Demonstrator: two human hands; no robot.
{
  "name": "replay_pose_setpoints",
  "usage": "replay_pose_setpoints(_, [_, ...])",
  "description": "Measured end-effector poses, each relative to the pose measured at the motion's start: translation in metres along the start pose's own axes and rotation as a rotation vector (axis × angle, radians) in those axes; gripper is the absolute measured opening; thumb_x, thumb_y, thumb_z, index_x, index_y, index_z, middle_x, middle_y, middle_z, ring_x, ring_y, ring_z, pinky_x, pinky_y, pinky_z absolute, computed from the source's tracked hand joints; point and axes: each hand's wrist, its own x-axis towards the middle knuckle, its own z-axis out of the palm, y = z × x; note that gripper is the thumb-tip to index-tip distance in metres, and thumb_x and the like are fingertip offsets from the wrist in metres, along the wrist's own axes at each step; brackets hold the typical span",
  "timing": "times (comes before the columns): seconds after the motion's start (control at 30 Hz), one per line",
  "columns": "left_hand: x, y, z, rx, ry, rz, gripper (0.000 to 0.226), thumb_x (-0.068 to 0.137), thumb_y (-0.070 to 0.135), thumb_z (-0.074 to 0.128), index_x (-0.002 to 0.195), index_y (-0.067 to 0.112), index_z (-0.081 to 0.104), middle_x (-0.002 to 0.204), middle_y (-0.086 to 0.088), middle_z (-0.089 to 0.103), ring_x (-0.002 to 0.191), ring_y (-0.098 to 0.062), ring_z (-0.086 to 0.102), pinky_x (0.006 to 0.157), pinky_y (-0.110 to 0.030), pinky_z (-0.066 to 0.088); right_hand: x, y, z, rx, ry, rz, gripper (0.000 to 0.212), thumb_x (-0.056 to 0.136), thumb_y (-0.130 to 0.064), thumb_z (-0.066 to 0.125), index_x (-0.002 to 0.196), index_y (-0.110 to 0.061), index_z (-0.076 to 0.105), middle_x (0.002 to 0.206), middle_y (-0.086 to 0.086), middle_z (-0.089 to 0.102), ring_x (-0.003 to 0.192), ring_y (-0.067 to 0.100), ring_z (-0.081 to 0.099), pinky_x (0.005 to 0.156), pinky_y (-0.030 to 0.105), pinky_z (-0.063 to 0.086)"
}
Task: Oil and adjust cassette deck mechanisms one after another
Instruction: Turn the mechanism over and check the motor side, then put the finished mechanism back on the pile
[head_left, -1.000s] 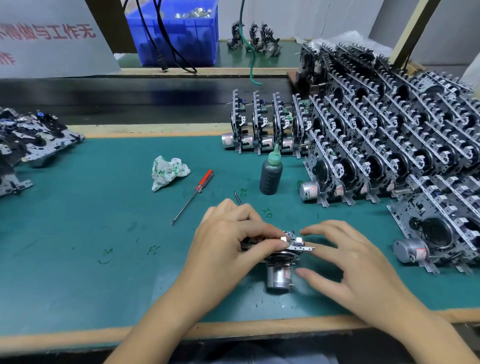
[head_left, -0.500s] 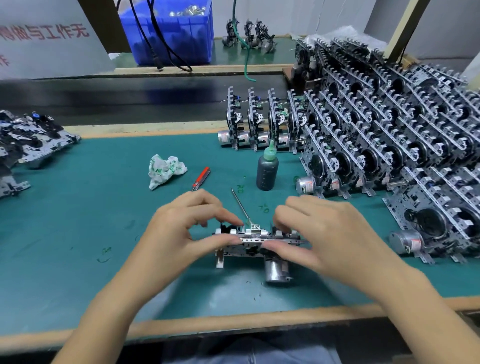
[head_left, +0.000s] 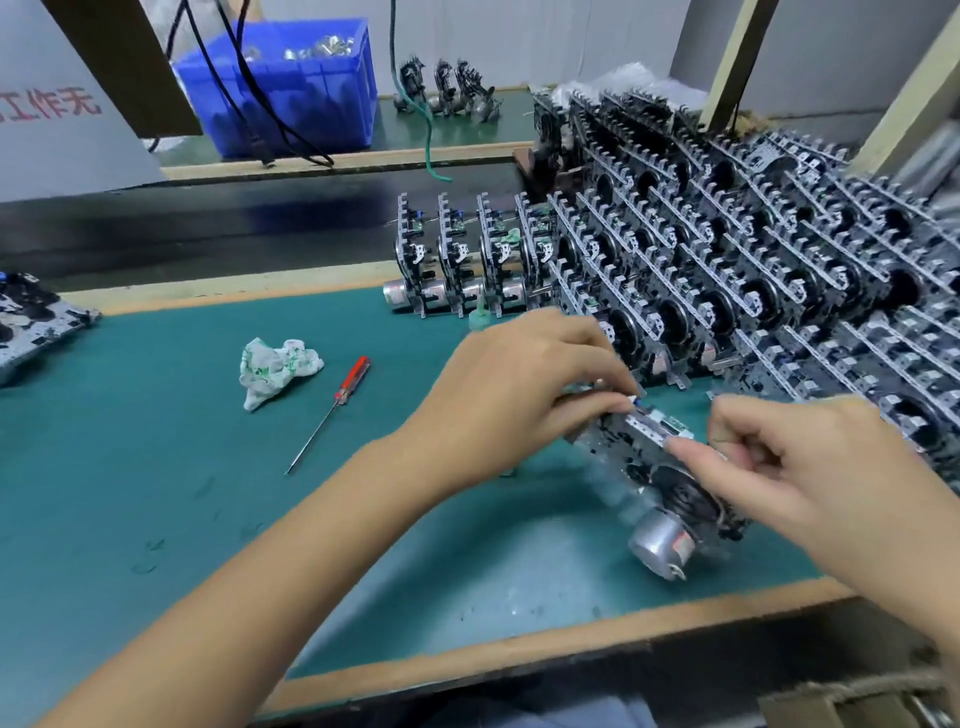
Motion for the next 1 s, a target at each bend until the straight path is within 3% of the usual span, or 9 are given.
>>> replay_pose_setpoints(0.07, [0.026,0.008,0.016,-0.002,-0.04,0.03,0.018,0.091,0.032,0.061,0.101,0.023,0.073,0.099,0.006,0.064,0.093,-0.014,0.055,0.073,-0.038,0.048,-0.009,0.01,-0.007,-0.076,0.075,0.089,0.038,0.08,-0.052,0.044,0.054,-0.032,0.025,0.035,-0.01,0.021,0.047,0.015,0.041,0.05,0.017,0.033])
replay_pose_setpoints(0.13, [0.047,0.016,0.03,0.018,-0.075,0.058,0.02,0.094,0.031,0.058,0.106,0.022,0.071,0.107,0.005,0.063,0.099,-0.015,0.056,0.078,-0.037,0.047,-0.016,0.02,-0.009,-0.157,0.13,0.178,0.039,0.08,-0.051,0.042,0.053,-0.03,0.026,0.034,-0.009,0.024,0.037,0.02,0.037,0.049,0.025,0.033])
replay_pose_setpoints(0.17, [0.056,0.02,0.036,0.021,-0.086,0.062,0.021,0.095,0.03,0.056,0.109,0.021,0.07,0.11,0.005,0.062,0.1,-0.014,0.056,0.079,-0.036,0.047,-0.019,0.024,-0.008,-0.186,0.152,0.224,0.04,0.081,-0.051,0.041,0.052,-0.027,0.027,0.033,-0.008,0.026,0.031,0.015,0.034,0.044,0.026,0.03])
replay_pose_setpoints(0.3, [0.075,0.028,0.051,-0.014,-0.079,0.059,0.022,0.095,0.026,0.056,0.112,0.017,0.068,0.116,0.004,0.061,0.095,-0.012,0.059,0.08,-0.03,0.048,-0.022,0.034,-0.001,-0.239,0.217,0.369,0.044,0.082,-0.051,0.038,0.051,-0.021,0.029,0.033,-0.002,0.038,0.034,0.02,0.043,0.044,0.034,0.04])
replay_pose_setpoints(0.5, [0.072,0.016,0.065,-0.039,-0.089,-0.033,0.021,0.096,0.021,0.054,0.11,0.011,0.067,0.114,-0.002,0.061,0.098,-0.017,0.059,0.085,-0.034,0.046,-0.013,0.032,0.009,-0.272,0.21,0.407,0.044,0.082,-0.039,0.056,0.054,-0.026,0.025,0.038,-0.005,0.031,0.038,0.026,0.035,0.046,0.03,0.027])
replay_pose_setpoints(0.6, [0.069,0.012,0.071,-0.105,-0.066,-0.113,0.021,0.096,0.017,0.054,0.109,0.008,0.067,0.111,-0.004,0.062,0.099,-0.021,0.059,0.087,-0.035,0.044,-0.004,0.031,0.012,-0.289,0.196,0.432,0.045,0.079,-0.039,0.057,0.054,-0.028,0.021,0.039,-0.001,0.032,0.043,0.025,0.032,0.05,0.031,0.027])
replay_pose_setpoints(0.77, [0.067,0.013,0.085,0.136,-0.029,-0.09,0.032,0.097,0.014,0.047,0.128,0.007,0.054,0.129,-0.005,0.052,0.116,-0.023,0.05,0.091,-0.038,0.044,0.012,0.032,0.017,-0.287,0.165,0.45,0.055,0.084,-0.028,0.065,0.055,-0.028,0.019,0.042,-0.008,0.024,0.047,0.026,0.03,0.051,0.031,0.024])
replay_pose_setpoints(0.9, [0.056,0.012,0.085,0.337,-0.072,0.069,0.05,0.096,0.016,0.046,0.141,-0.002,0.035,0.146,-0.016,0.036,0.134,-0.028,0.031,0.104,-0.034,0.03,0.013,0.033,0.02,-0.329,0.141,0.508,0.045,0.086,-0.035,0.061,0.056,-0.024,0.03,0.045,-0.001,0.036,0.052,0.027,0.035,0.053,0.033,0.025])
replay_pose_setpoints(1.0, [0.043,0.008,0.072,0.283,-0.064,0.045,0.051,0.095,0.022,0.05,0.141,0.004,0.037,0.147,-0.012,0.034,0.136,-0.024,0.028,0.105,-0.033,0.026,0.011,0.021,0.018,-0.374,0.324,0.418,0.033,0.09,-0.04,0.059,0.071,-0.015,0.048,0.056,0.0,0.046,0.046,0.025,0.04,0.046,0.027,0.025])
